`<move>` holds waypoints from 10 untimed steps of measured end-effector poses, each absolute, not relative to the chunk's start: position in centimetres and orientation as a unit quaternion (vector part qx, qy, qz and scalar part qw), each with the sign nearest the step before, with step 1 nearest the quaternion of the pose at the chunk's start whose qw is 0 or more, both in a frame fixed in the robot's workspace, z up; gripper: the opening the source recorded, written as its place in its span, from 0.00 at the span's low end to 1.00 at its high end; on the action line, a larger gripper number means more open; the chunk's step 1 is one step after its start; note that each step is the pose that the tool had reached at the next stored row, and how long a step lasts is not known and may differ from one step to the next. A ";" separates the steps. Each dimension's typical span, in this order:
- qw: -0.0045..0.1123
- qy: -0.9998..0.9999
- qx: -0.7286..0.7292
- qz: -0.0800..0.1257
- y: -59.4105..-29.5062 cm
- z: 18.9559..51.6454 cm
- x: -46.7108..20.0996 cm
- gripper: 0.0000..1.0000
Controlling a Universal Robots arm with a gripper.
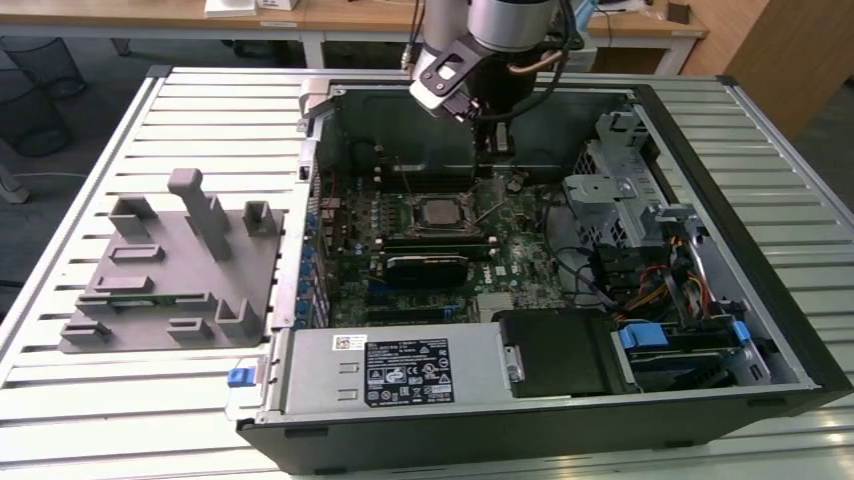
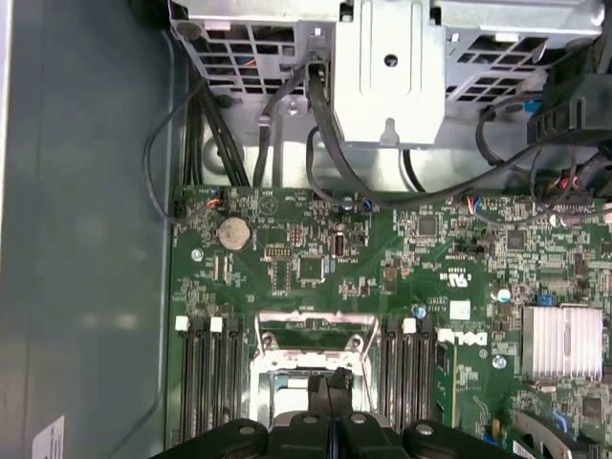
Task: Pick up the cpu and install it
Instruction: 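Close the cpu cover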
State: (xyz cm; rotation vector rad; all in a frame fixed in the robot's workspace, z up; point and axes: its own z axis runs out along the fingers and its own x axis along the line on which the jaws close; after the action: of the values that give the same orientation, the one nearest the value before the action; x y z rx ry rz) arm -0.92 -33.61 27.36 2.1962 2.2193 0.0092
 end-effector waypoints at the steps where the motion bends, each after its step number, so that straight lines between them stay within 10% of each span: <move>1: 0.010 0.711 0.703 0.003 -33.6 27.3 -0.8 0.11; 10: 0.010 0.717 0.697 0.003 -33.6 26.9 0.3 0.11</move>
State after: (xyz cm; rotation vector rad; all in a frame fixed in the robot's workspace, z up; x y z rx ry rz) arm 0.28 -33.61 26.86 2.1756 2.2388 0.0104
